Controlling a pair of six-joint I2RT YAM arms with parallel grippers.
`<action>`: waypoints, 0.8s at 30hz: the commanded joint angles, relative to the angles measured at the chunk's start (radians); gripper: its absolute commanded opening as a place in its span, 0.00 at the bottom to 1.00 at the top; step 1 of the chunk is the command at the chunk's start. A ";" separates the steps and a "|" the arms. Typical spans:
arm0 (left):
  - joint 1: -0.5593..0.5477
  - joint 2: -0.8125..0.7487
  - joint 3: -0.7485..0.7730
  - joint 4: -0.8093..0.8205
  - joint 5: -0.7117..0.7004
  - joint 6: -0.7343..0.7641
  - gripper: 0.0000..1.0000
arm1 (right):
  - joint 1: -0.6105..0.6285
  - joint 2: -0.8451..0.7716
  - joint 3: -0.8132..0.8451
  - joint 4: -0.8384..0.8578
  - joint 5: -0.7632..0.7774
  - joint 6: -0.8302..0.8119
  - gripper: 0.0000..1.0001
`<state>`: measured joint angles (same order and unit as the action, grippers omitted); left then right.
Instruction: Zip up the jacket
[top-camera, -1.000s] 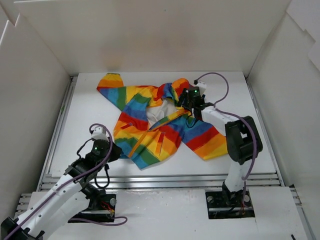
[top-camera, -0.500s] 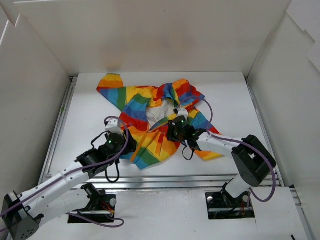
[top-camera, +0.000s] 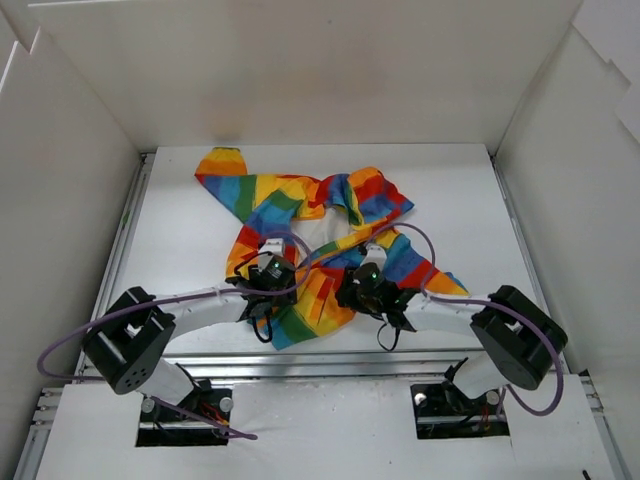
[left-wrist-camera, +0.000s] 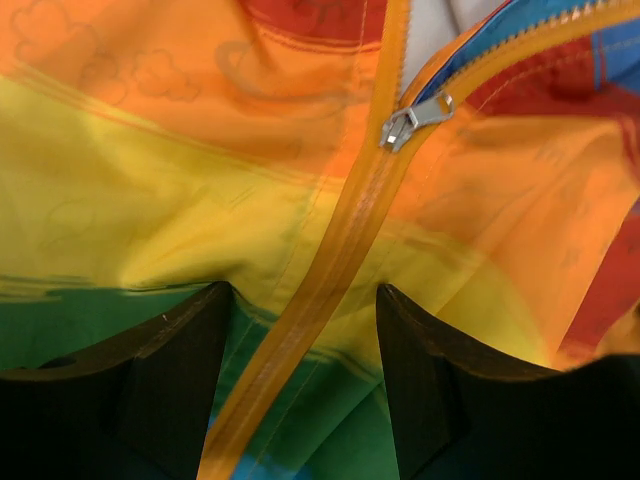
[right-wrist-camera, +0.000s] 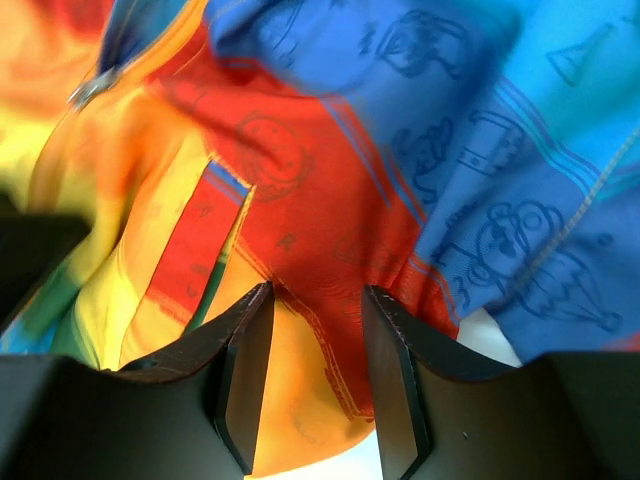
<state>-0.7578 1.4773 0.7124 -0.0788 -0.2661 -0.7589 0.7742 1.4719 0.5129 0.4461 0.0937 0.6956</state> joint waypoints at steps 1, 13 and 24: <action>0.006 0.017 0.056 0.125 0.031 0.026 0.55 | 0.056 -0.044 -0.056 -0.081 -0.042 0.081 0.38; 0.034 0.049 0.028 0.218 0.024 0.044 0.49 | 0.146 -0.143 -0.048 -0.225 -0.014 0.087 0.29; 0.032 0.075 0.059 0.211 0.056 0.089 0.00 | 0.160 -0.263 0.039 -0.360 0.023 0.003 0.54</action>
<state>-0.7288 1.5581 0.7223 0.0956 -0.2081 -0.6868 0.9245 1.2842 0.4778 0.1791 0.0753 0.7425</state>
